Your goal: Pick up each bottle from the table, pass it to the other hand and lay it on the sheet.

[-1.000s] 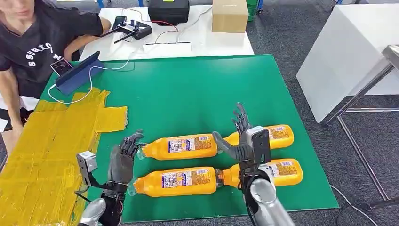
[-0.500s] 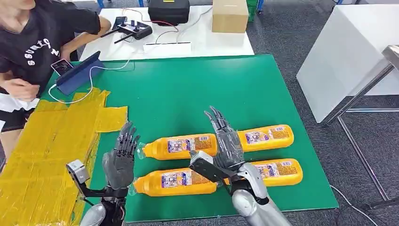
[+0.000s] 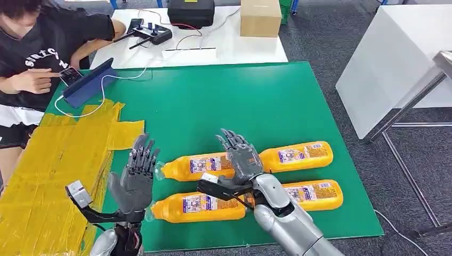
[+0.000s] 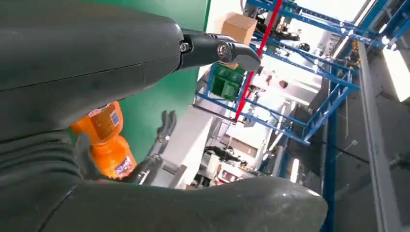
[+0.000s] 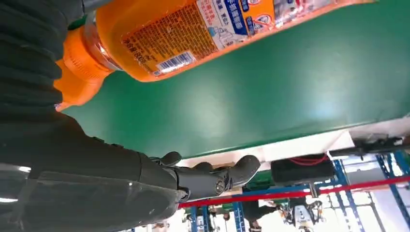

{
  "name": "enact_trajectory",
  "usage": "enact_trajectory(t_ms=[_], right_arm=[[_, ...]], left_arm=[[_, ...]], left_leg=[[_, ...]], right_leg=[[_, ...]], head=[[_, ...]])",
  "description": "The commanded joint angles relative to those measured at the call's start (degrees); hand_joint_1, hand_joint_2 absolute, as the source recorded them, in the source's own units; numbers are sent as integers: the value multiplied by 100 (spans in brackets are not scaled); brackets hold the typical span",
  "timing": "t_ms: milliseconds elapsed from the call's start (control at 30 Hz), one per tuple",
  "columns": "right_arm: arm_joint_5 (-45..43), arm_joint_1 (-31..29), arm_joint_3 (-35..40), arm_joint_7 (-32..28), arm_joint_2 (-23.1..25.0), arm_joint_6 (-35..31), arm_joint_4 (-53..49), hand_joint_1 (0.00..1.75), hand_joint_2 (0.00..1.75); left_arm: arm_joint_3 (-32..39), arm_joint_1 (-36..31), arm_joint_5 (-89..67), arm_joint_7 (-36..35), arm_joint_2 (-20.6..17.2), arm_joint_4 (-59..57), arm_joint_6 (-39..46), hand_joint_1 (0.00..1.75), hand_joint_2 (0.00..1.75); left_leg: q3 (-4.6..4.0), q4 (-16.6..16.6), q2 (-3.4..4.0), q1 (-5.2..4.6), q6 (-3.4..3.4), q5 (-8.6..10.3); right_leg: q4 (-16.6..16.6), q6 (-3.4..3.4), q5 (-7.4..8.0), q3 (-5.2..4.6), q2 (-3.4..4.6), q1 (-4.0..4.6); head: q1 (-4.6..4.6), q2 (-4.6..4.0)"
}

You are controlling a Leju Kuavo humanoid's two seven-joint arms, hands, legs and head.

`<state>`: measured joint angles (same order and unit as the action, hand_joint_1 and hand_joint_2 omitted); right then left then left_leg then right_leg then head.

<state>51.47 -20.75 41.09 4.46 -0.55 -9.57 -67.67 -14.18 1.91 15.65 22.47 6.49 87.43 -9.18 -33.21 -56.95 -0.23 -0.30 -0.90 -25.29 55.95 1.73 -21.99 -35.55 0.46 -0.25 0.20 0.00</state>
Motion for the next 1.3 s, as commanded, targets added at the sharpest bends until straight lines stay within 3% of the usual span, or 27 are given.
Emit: enact_trajectory(t_ms=[33,133,667,967,1000,1233,1300], right_arm=[[237,-866,401,178,189,199,1587,0,175],[197,-1278,350,-32,450,232,2365,0,175],[-439,-2223,303,-854,901,997,3790,0,175],[-512,-2319,355,-953,967,1177,3982,0,175],[-512,-2319,355,-953,967,1177,3982,0,175],[-512,-2319,355,-953,967,1177,3982,0,175],[-512,-2319,355,-953,967,1177,3982,0,175]], left_arm=[[82,-115,11,-81,120,-138,-225,0,0],[9,-245,121,-89,155,-245,-343,0,0],[-453,-599,377,7,199,-424,-550,0,0],[-524,-642,402,9,187,-469,-561,0,0],[-524,-642,402,9,187,-469,-561,0,0],[-524,-642,402,9,187,-469,-561,0,0],[-524,-642,402,9,187,-469,-561,0,0]], left_leg=[[28,2,14,4,7,-12],[25,2,18,2,6,-9],[28,-1,3,2,9,-6],[21,2,-3,1,7,-3],[51,-2,-1,10,15,-19],[14,0,-1,0,5,0],[41,-4,-3,7,12,-14]], right_leg=[[-4,-1,-7,25,10,5],[-3,-1,-2,21,13,3],[1,-1,-7,25,-3,3],[-3,-1,-5,19,-7,2],[-3,-4,-19,51,-9,11],[-1,0,-2,12,-5,1],[0,-2,-15,42,-11,9]], head=[[2,0],[2,0],[0,2],[0,0],[0,0],[2,0],[2,0]])
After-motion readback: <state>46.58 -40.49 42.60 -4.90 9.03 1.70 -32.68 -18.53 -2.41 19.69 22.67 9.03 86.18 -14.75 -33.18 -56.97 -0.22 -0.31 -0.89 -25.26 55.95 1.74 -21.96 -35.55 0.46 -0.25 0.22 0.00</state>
